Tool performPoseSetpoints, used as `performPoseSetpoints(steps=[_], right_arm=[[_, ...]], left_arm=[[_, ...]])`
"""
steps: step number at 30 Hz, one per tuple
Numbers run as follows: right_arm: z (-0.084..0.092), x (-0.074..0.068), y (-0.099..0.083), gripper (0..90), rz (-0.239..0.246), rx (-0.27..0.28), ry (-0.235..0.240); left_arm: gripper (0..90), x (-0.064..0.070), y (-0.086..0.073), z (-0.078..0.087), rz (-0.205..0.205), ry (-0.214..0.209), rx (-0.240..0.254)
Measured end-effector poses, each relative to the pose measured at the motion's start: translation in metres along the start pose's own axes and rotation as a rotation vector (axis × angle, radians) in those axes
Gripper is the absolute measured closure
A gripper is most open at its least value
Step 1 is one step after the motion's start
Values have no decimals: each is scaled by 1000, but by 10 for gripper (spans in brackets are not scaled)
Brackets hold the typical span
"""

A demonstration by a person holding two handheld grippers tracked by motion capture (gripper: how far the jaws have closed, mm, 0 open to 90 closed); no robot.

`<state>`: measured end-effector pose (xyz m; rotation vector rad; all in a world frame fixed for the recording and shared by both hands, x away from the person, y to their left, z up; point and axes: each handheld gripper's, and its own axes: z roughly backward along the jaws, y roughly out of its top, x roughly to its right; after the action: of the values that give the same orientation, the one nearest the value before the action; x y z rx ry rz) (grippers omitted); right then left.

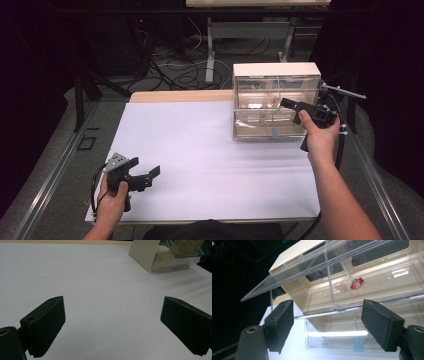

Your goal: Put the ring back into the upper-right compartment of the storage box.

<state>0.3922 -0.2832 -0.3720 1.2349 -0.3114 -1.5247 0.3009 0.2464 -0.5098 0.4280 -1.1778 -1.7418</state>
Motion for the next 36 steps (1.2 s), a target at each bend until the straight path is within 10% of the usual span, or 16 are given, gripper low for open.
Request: performPoseSetpoints(steps=[25, 36], right_arm=[[12, -24, -48, 0, 262, -97, 54], [15, -2, -78, 0, 327, -83, 54]], left_arm=[[61, -4, 1, -4, 15, -6, 0], [63, -10, 3, -1, 4, 5, -9]])
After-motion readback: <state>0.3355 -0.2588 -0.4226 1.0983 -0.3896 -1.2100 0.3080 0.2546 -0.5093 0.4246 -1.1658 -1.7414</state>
